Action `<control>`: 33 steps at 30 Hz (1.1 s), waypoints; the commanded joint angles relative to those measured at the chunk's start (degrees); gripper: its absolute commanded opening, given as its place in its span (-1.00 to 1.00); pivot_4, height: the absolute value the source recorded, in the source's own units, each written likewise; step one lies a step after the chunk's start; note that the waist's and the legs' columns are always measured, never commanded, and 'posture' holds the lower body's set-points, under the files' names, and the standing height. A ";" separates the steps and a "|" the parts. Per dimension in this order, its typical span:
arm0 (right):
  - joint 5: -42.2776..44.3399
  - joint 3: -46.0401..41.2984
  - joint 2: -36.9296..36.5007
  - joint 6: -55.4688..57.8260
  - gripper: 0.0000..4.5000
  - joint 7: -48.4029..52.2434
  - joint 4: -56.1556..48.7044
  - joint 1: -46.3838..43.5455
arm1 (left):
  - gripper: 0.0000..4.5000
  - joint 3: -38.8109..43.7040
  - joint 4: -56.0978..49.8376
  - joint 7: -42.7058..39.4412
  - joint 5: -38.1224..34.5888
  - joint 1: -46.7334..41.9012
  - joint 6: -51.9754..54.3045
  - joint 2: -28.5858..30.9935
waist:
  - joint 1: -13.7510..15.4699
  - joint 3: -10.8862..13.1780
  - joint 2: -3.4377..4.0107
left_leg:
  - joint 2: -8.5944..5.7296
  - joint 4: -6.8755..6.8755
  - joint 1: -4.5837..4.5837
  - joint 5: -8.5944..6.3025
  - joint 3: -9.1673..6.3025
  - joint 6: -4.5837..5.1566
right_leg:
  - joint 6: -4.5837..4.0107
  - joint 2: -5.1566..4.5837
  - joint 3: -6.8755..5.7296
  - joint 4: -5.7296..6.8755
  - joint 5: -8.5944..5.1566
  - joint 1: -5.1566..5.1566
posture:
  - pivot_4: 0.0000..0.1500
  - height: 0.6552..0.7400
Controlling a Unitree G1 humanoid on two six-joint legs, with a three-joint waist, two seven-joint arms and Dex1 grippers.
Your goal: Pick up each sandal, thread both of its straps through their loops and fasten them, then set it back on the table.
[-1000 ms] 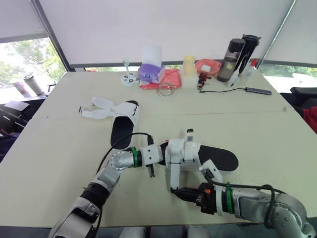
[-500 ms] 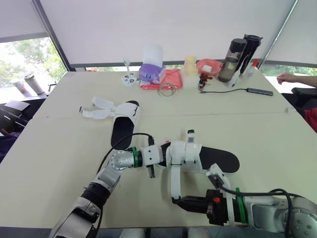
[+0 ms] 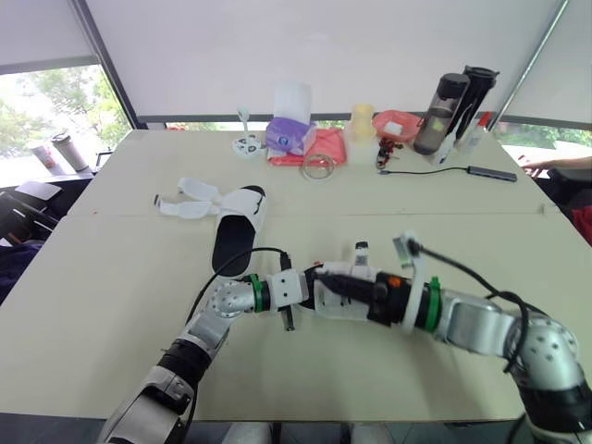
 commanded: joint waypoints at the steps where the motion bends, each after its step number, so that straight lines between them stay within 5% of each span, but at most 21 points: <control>1: -1.94 -1.32 0.86 -1.79 -0.37 -0.08 0.56 -1.30 | -1.00 -0.85 6.82 1.73 4.48 2.38 3.50 1.35 | 0.07 -0.02 0.00 | -0.01 0.00 -0.01 0.00 0.00 0.00 | 0.00 0.00 0.00 0.01 0.00 0.02 | 1.00 1.00; 7: -12.51 -1.40 -2.94 -1.81 0.98 6.48 -2.88 -2.34 | -1.00 -0.64 7.00 2.00 4.51 2.38 3.31 1.63 | 0.01 -0.03 0.05 | -0.03 0.04 0.09 0.07 0.00 0.12 | 0.01 0.01 0.00 0.17 0.01 0.07 | 1.00 1.00; 19: -38.94 7.99 -5.98 -3.22 0.98 24.03 6.29 -13.22 | -1.00 -1.01 9.44 2.47 4.68 0.35 2.48 0.52 | -0.10 -0.02 0.08 | -0.03 0.05 0.10 0.01 0.05 0.01 | 0.01 0.02 -0.01 0.11 0.01 0.08 | 1.00 1.00; 27: -46.03 10.62 -3.59 -0.25 0.98 32.62 13.48 -17.30 | -1.00 -0.82 9.40 3.27 4.69 0.80 2.19 0.42 | -0.06 -0.01 0.08 | -0.09 0.08 0.08 0.04 0.01 0.03 | 0.07 0.01 0.01 0.27 0.07 0.06 | 1.00 1.00; 30: -44.98 8.72 -1.90 1.74 0.59 34.50 14.60 -18.14 | -1.00 -0.76 9.04 3.66 4.74 1.20 2.29 0.50 | -0.05 -0.01 0.07 | -0.09 0.10 0.19 0.05 0.00 0.05 | 0.09 0.01 0.01 0.48 0.10 0.07 | 1.00 1.00; 33: -44.48 7.06 -0.75 3.85 -0.07 35.28 14.34 -18.53 | -1.00 -0.71 8.86 3.98 4.70 1.45 2.39 0.54 | -0.05 -0.01 0.07 | -0.08 0.10 0.23 0.05 0.00 0.04 | 0.09 0.00 0.01 0.74 0.09 0.04 | 1.00 1.00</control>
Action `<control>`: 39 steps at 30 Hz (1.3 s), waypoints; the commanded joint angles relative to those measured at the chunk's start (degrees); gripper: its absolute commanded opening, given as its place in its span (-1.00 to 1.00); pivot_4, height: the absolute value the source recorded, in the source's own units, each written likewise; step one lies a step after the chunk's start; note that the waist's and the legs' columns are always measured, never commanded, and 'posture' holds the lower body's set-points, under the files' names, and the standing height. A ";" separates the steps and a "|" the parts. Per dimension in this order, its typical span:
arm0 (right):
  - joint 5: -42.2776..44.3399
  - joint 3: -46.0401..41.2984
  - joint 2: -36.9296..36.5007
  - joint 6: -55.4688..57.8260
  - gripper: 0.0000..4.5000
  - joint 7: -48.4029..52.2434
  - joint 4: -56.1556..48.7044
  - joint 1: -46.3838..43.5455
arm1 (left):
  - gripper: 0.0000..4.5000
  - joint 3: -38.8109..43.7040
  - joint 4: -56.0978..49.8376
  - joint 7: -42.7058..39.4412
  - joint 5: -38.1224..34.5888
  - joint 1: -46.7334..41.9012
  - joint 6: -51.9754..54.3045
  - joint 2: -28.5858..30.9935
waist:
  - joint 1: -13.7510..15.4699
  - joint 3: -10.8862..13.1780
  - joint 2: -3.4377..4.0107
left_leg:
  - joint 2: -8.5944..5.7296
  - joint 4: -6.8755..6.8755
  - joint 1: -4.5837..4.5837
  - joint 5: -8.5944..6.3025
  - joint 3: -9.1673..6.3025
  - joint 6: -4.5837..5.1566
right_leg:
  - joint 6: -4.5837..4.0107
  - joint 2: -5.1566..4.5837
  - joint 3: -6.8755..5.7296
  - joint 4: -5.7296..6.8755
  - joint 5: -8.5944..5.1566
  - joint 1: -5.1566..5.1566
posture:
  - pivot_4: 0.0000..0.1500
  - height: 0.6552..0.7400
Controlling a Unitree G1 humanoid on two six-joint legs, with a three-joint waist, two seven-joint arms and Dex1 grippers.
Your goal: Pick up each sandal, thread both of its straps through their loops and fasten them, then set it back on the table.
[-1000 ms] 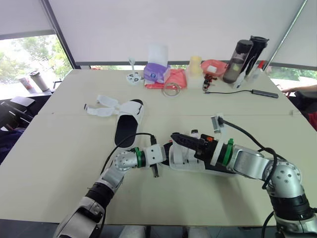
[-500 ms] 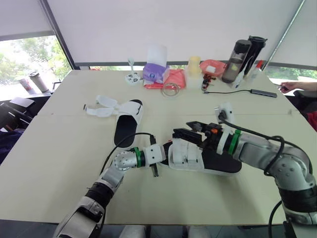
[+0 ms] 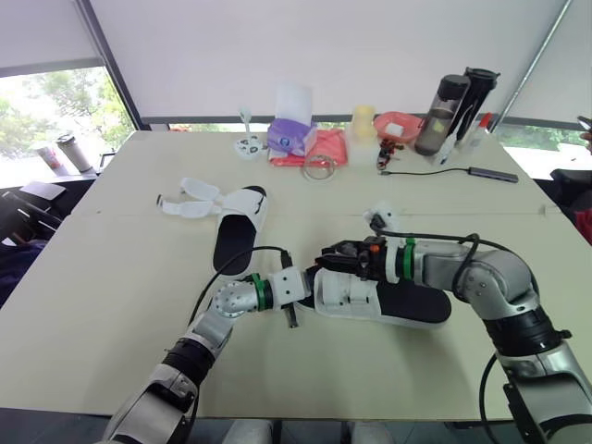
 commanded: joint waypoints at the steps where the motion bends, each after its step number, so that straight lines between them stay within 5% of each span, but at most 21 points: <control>1: 0.91 -3.10 0.81 2.06 -0.31 1.57 -1.25 -1.69 | -1.00 -0.69 6.21 1.57 4.42 2.45 3.76 1.39 | -0.02 0.00 0.00 | 0.00 0.00 0.03 -0.01 -0.01 -0.01 | 0.00 0.01 0.00 0.03 0.00 0.00 | 1.00 1.00; 4: 0.31 -3.23 0.81 3.82 -0.97 2.61 -1.87 -1.50 | -1.00 -0.81 5.93 1.75 4.46 2.73 3.77 1.38 | -0.10 0.00 0.01 | 0.01 -0.01 0.07 -0.02 -0.02 -0.02 | -0.01 0.02 0.00 0.07 0.00 0.00 | 1.00 1.00; 15: 3.33 -11.72 4.49 7.48 -0.97 0.13 -2.40 -3.25 | -1.00 -0.92 6.85 1.85 4.48 1.90 3.42 1.21 | -0.08 0.01 0.00 | 0.01 -0.02 0.07 -0.02 -0.04 -0.03 | -0.01 0.01 0.01 0.06 -0.01 -0.02 | 1.00 1.00; 39: -3.40 -12.71 6.85 8.35 -0.97 -2.52 5.95 -4.13 | -1.00 -0.75 6.04 2.41 4.29 2.82 3.66 1.30 | -0.22 0.02 0.02 | 0.01 -0.03 0.06 -0.02 -0.04 -0.03 | -0.01 0.03 0.01 0.13 0.00 -0.09 | 1.00 1.00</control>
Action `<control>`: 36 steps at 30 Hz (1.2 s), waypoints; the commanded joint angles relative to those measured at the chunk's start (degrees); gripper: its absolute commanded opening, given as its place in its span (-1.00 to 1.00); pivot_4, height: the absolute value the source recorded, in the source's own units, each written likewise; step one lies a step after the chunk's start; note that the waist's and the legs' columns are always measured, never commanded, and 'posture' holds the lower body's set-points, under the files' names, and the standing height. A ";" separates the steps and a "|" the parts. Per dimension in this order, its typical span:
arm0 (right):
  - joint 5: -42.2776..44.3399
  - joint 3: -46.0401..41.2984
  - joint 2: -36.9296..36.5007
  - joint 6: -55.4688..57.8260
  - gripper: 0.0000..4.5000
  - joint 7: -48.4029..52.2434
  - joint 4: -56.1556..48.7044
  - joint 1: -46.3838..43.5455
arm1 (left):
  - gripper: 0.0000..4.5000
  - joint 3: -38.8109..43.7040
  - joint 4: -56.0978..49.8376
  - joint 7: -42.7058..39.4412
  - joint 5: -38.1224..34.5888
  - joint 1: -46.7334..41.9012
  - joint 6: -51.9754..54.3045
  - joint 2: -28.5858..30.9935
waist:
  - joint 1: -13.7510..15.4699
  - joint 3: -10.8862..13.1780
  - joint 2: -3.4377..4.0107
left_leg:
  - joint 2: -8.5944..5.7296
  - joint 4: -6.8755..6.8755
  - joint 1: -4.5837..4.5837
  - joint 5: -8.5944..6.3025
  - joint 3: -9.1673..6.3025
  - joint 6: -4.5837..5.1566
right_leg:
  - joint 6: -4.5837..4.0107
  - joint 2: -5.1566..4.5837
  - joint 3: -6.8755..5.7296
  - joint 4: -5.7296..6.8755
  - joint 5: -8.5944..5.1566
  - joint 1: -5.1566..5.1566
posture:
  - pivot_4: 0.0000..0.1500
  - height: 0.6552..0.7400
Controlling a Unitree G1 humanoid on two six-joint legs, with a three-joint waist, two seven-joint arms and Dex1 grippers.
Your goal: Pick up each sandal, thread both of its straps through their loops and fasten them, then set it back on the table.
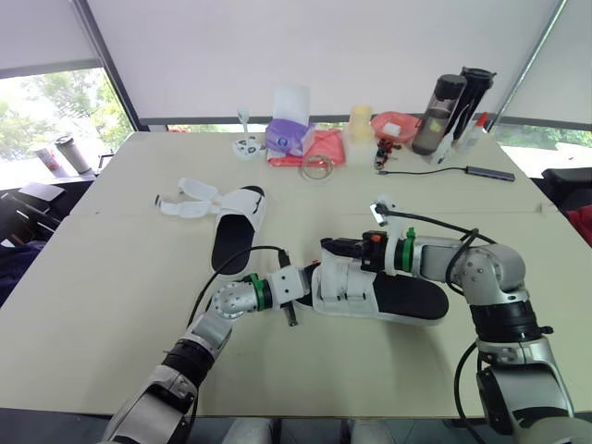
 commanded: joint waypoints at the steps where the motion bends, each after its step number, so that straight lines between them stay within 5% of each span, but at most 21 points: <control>1: -0.92 -3.50 -0.99 -0.60 -0.97 -0.41 -0.54 -1.28 | -1.00 -0.88 5.79 0.56 4.02 2.47 3.64 1.28 | 0.00 0.00 0.00 | 0.00 0.00 0.00 0.00 0.00 0.00 | 0.00 0.00 0.00 0.00 0.00 0.00 | 1.00 1.00; 28: -19.54 12.42 -6.77 -2.18 -0.97 0.39 1.42 -3.84 | -1.00 -0.66 6.82 1.50 3.84 1.77 2.99 0.39 | -0.14 -0.03 -0.01 | 0.04 -0.01 -0.13 -0.02 0.00 -0.03 | -0.02 -0.02 -0.01 -0.24 -0.01 0.02 | 1.00 1.00; 31: -20.41 13.08 -7.11 -2.33 -0.54 0.82 0.76 -3.71 | -1.00 -0.68 6.79 1.57 3.80 1.77 2.97 0.39 | -0.08 -0.03 -0.01 | 0.04 -0.02 -0.18 -0.02 0.00 -0.03 | -0.02 -0.02 -0.01 -0.26 -0.01 -0.01 | 1.00 1.00; 36: -22.41 13.56 -7.44 -3.46 0.60 1.78 -1.17 -3.19 | -1.00 -0.51 7.18 1.58 3.78 1.35 2.73 0.21 | 0.16 -0.04 0.00 | 0.00 -0.02 -0.24 -0.02 0.02 -0.02 | -0.01 -0.04 -0.01 -0.19 -0.01 -0.07 | 1.00 1.00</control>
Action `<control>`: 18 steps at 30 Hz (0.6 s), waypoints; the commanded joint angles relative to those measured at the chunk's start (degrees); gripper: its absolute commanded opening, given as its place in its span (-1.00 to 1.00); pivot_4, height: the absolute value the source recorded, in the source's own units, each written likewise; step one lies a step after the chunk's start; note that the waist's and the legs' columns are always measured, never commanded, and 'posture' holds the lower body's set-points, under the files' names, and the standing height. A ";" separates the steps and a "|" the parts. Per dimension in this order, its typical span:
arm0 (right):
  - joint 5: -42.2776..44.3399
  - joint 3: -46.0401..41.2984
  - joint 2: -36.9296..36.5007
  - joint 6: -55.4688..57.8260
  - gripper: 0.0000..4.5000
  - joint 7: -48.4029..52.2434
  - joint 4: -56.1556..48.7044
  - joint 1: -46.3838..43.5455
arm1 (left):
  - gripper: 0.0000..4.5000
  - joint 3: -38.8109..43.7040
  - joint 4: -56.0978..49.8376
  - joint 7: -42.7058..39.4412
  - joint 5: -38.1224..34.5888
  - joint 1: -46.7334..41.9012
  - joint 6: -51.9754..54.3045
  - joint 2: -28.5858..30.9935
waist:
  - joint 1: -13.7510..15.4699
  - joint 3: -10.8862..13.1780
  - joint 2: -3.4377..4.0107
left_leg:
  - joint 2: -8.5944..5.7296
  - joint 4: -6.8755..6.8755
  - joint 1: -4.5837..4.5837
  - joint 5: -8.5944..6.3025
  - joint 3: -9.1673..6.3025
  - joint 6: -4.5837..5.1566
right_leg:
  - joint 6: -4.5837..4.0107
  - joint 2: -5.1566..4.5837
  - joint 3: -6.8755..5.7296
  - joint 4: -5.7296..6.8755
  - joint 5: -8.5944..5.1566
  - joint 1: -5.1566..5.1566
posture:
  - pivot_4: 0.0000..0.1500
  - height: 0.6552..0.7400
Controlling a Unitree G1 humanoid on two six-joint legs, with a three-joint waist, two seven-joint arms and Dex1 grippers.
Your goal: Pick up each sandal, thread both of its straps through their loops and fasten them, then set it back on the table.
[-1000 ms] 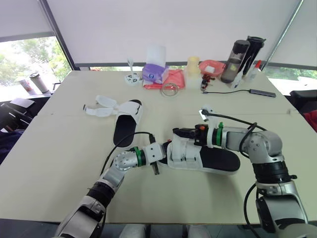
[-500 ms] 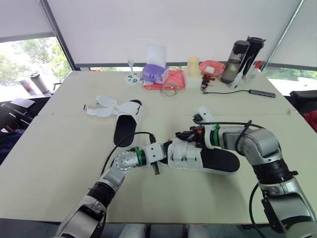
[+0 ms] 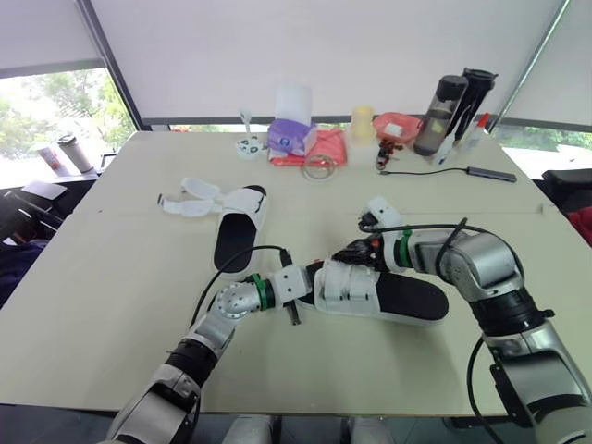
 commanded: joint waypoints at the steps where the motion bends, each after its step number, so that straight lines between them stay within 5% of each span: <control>1: -2.90 0.50 -0.98 -0.73 0.80 -0.14 -1.26 0.68 | -1.00 -0.46 5.96 0.32 3.51 1.59 3.39 1.19 | 0.10 0.00 0.00 | -0.01 0.00 0.00 0.00 0.00 0.00 | 0.00 0.00 0.00 0.03 0.00 0.00 | 1.00 1.00; 2: -3.51 0.21 -0.88 -1.28 0.98 -0.35 -1.56 0.83 | -1.00 -0.43 6.05 0.29 3.53 1.55 3.28 1.17 | 0.12 0.00 0.00 | -0.02 0.00 0.01 0.01 0.00 0.00 | 0.01 0.00 0.00 0.08 0.01 0.00 | 1.00 1.00; 6: -5.32 -1.70 -0.46 -4.29 0.98 -1.08 -2.95 1.55 | -1.00 -0.37 6.12 0.19 3.59 1.61 3.03 1.21 | 0.12 0.01 -0.01 | -0.05 0.00 0.07 0.02 0.01 0.01 | 0.02 0.02 0.00 0.14 0.01 0.02 | 1.00 1.00; 9: -1.21 -11.25 4.32 -6.08 0.98 -3.66 -3.97 0.85 | -1.00 -0.36 6.03 0.15 3.61 1.71 2.94 1.33 | 0.05 0.03 0.01 | -0.06 0.01 0.06 0.02 0.01 0.00 | 0.02 0.02 0.00 0.14 0.01 0.01 | 1.00 1.00; 14: 18.45 -32.58 10.80 5.83 0.98 -4.81 -14.29 5.95 | -1.00 -0.04 5.01 -0.35 3.27 2.18 3.07 1.90 | 0.35 0.03 -0.02 | -0.05 0.00 0.03 0.04 -0.19 0.03 | 0.03 0.08 0.00 0.25 0.02 0.08 | 1.00 1.00; 18: 27.42 -37.97 9.10 14.40 0.98 -5.76 -24.95 17.41 | -1.00 0.34 2.81 -1.58 2.34 2.48 3.75 2.50 | 0.18 0.02 -0.02 | -0.03 0.00 0.18 0.11 -0.31 0.14 | 0.04 0.15 0.01 0.28 0.00 0.20 | 1.00 1.00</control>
